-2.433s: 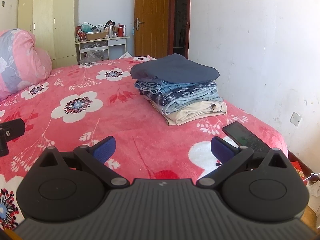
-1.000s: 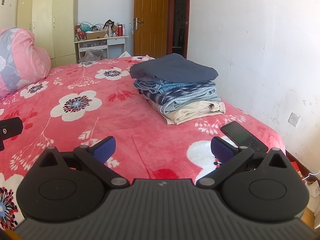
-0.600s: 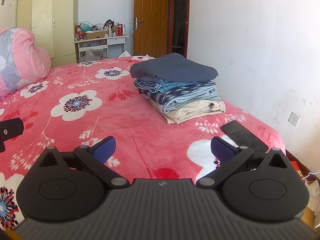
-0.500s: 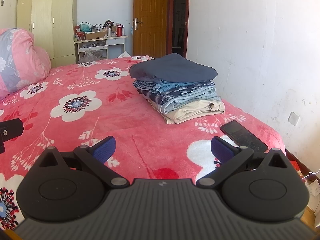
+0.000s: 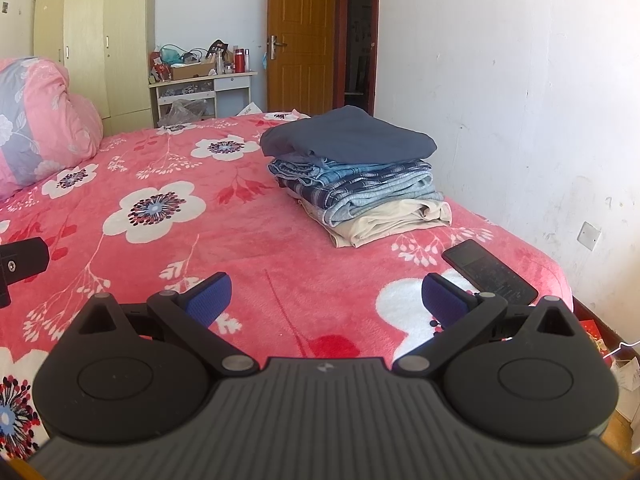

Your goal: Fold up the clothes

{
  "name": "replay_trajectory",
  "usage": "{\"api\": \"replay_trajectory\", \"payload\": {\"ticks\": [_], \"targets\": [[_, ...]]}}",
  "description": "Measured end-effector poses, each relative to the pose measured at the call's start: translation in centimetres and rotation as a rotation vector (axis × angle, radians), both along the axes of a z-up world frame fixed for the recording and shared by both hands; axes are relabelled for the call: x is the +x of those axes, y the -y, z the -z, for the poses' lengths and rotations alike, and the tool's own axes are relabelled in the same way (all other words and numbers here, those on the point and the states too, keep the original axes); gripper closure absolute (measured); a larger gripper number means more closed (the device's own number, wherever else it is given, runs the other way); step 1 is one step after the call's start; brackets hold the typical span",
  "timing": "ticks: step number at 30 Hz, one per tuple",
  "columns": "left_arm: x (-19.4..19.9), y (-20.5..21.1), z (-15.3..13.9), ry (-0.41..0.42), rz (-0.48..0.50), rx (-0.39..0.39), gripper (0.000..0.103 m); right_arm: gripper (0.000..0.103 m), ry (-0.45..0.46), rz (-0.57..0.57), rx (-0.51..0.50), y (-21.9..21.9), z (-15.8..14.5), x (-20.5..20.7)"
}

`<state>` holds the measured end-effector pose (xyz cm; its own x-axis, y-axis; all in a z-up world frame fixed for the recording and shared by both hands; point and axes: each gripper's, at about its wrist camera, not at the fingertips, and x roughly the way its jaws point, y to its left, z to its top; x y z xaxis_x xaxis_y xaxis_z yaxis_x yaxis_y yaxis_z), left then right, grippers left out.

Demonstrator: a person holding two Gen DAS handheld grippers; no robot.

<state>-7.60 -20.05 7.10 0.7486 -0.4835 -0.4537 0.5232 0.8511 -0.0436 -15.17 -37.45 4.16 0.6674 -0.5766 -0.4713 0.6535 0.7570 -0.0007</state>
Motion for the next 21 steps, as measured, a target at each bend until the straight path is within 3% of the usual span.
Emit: {"api": "replay_trajectory", "payload": {"ticks": [21], "targets": [[0.25,0.03,-0.17,0.009,0.002,0.004,0.0,0.001,0.001,0.001,-0.006,-0.14,-0.22,0.35]]}}
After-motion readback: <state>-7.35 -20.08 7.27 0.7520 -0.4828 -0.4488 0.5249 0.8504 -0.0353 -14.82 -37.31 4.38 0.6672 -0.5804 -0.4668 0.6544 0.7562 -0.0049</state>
